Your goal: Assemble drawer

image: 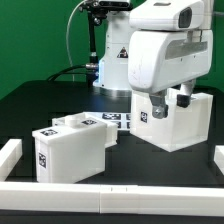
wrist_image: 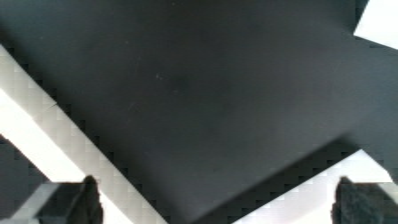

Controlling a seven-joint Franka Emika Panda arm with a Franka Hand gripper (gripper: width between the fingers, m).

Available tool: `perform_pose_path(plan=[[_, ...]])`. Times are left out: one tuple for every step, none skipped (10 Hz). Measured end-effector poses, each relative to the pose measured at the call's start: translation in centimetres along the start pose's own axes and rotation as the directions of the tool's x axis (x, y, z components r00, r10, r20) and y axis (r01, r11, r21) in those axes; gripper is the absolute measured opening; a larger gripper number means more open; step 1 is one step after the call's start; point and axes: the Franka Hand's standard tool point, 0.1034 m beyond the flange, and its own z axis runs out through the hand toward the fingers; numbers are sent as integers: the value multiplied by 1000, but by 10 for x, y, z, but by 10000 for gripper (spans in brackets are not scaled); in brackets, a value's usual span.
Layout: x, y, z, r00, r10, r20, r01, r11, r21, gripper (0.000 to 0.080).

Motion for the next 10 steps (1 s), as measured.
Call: perform_pose_path(plan=[[0, 0, 0, 1000, 0, 0, 0, 1000, 0, 650], [0, 0, 0, 1000, 0, 0, 0, 1000, 0, 650], [0, 0, 0, 1000, 0, 0, 0, 1000, 0, 650], [0, 0, 0, 1000, 0, 0, 0, 1000, 0, 650], [0, 0, 0, 1000, 0, 0, 0, 1000, 0, 650], [1, -2, -2, 1000, 24, 0, -24, 1000, -2, 650], [1, -9, -9, 998, 56, 1, -56, 998, -8, 650], [-4, -22, -18, 997, 76, 5, -75, 997, -11, 650], [-11, -36, -23, 993, 119, 14, -119, 993, -6, 650], [-14, -44, -27, 988, 150, 21, -150, 989, -2, 650]])
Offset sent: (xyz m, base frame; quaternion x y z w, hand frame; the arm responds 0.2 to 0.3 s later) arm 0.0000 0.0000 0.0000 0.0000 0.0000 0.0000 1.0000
